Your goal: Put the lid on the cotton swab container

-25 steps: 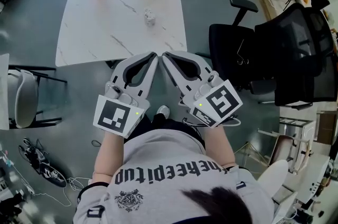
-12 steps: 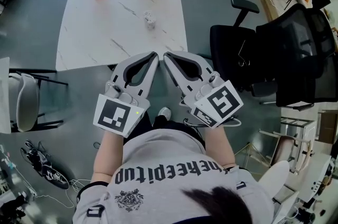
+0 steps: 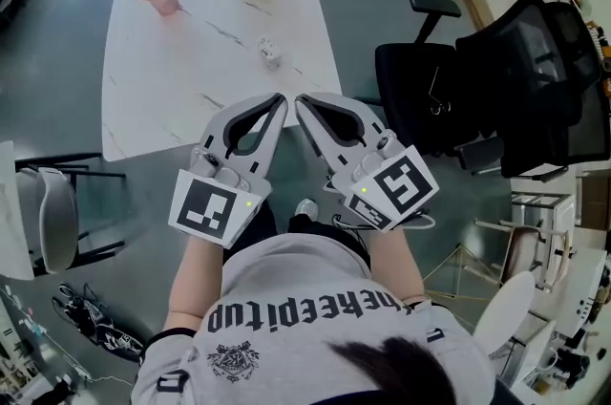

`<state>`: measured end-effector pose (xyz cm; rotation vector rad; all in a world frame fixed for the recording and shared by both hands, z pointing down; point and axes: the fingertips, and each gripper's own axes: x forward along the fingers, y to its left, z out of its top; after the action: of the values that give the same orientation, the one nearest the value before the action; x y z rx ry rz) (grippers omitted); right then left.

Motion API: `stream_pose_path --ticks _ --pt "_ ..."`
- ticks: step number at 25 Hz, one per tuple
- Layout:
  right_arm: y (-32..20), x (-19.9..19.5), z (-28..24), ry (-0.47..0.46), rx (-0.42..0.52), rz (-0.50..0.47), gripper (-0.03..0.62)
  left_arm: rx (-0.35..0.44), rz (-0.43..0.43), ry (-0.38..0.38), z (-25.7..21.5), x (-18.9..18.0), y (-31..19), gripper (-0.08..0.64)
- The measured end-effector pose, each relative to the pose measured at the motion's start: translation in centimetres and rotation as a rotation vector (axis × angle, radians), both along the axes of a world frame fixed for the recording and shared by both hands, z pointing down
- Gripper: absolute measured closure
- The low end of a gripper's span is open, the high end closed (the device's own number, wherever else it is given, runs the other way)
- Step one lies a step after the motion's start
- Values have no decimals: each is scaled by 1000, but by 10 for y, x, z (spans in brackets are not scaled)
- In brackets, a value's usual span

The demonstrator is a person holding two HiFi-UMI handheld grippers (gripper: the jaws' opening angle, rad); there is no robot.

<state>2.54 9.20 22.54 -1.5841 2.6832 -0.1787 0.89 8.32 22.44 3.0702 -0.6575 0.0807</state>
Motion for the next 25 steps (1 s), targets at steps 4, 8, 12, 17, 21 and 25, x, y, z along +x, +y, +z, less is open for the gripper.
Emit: stream_pose_path --ticks 4,8,12,17,21,25 --pt "-17 -3 2 -4 -8 44 581 -6 40 -3 2 -4 -18 545" --pt "-33 -7 3 -2 -14 86 580 -18 81 -4 4 -7 -37 545" --pt "-48 -10 4 -3 -19 120 580 -25 121 -5 5 -8 -52 545" --pt "-64 -9 5 0 -24 172 581 -31 170 -5 7 -7 -70 545" --pt "-77 -9 7 1 -29 210 580 -33 206 -3 9 -6 -83 545" --pt "-88 -9 8 1 -32 247 581 -36 242 -4 9 -5 -95 545"
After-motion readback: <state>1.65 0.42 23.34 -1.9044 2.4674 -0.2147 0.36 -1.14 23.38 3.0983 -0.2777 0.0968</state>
